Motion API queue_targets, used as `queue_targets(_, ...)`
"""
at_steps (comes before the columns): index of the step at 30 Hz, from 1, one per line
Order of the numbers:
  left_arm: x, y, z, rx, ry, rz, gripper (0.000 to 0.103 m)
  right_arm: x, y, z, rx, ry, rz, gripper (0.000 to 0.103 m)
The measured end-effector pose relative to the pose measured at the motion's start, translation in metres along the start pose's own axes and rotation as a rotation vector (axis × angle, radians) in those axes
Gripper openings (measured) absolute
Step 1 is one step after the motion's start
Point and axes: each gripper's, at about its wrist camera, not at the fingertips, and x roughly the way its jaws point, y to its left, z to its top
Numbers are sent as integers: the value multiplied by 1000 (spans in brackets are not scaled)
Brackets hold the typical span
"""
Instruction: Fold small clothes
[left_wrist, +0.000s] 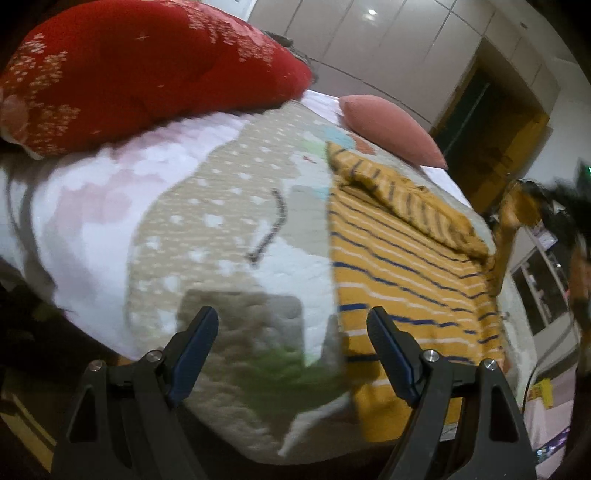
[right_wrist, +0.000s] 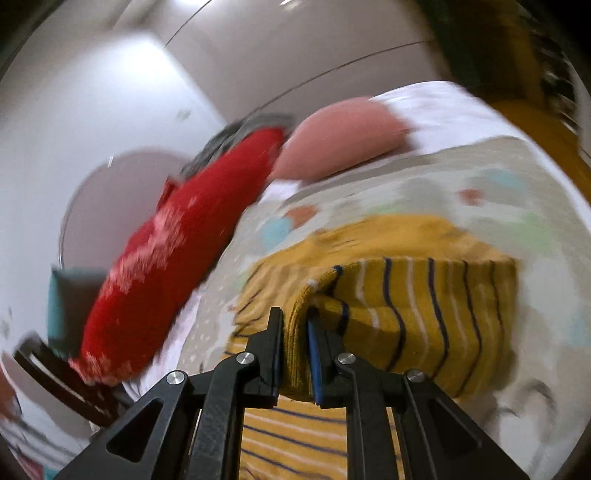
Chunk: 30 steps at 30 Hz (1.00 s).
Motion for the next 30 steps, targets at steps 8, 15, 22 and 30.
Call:
queue_targets(8, 4, 52, -10, -59, 17, 62, 82, 198, 106, 3, -174, 218, -50, 14)
queue_targets(15, 9, 76, -18, -120, 39, 81, 82, 312, 120, -13, -213, 381, -152, 19)
queue_targets(22, 8, 68, -15, -102, 36, 75, 82, 281, 117, -7, -144, 322, -3, 56)
queue_targets(30, 4, 24, -12, -28, 37, 17, 82, 153, 62, -2, -172, 224, -46, 61)
